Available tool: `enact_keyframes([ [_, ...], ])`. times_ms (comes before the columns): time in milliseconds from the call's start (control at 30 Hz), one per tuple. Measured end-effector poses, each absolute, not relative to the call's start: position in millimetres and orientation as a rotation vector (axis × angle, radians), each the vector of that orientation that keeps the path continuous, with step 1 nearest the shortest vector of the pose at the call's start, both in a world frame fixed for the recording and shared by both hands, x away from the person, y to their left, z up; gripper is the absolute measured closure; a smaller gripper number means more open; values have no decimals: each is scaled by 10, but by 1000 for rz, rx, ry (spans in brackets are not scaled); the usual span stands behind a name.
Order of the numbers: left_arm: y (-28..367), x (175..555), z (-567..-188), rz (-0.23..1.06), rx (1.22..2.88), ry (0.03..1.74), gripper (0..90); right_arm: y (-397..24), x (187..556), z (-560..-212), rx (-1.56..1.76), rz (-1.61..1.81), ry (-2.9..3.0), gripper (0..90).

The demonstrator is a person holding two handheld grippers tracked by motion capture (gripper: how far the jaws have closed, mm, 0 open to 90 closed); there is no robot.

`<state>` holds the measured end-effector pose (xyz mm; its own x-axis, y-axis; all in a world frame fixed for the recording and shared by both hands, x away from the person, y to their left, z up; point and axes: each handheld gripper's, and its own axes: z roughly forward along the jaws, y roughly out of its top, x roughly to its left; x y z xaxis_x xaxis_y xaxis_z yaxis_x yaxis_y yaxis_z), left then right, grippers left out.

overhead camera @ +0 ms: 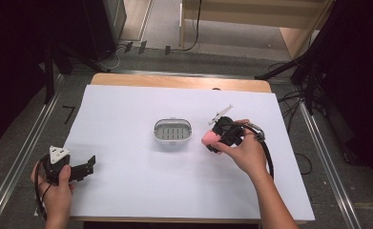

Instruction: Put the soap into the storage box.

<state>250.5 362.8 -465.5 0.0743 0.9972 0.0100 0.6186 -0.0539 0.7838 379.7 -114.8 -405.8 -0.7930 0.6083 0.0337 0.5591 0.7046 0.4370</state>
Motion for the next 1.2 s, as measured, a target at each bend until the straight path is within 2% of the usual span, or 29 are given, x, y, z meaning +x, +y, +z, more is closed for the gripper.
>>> enact_keyframes([
  [1200, 3625, 2507, -4656, 791, 1743, 1608, 1, -600, 3916, -3836, 469, 703, 2934, 387],
])
